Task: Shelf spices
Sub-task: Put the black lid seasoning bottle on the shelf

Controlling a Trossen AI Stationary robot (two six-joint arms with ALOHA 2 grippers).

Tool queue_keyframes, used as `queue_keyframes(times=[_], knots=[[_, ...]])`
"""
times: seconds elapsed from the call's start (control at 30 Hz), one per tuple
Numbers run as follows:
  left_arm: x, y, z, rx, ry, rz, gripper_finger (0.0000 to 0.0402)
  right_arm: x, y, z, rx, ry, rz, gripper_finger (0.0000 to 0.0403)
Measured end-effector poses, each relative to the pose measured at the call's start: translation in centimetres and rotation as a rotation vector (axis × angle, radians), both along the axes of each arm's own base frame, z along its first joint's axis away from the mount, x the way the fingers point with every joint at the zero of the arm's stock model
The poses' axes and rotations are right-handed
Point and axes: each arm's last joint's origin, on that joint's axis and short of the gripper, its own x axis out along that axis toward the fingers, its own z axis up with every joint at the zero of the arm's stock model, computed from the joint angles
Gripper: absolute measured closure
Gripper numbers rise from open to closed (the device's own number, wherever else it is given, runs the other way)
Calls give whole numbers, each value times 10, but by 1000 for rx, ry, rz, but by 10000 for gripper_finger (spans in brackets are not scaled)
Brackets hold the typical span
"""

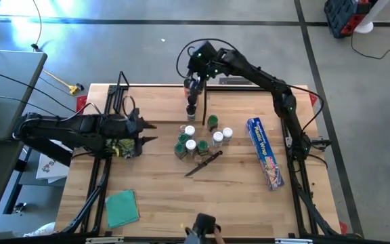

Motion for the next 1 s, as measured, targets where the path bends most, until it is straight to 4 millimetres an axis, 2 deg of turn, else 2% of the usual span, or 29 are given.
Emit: queue_keyframes(times=[0.1,0.27,0.6,0.73,1.0], knots=[[7,17,-5,3,-32,57,213,3,11,-9,-32,104,37,130],[17,59,-11,-12,-49,255,213,11,23,-22,-164,217,60,130],[43,145,-54,-98,-59,485,213,10,20,-42,-208,316,62,130],[51,166,-70,-100,-69,522,213,10,20,-52,-199,351,80,130],[70,203,-83,-108,-41,571,213,11,21,-52,-202,347,96,130]])
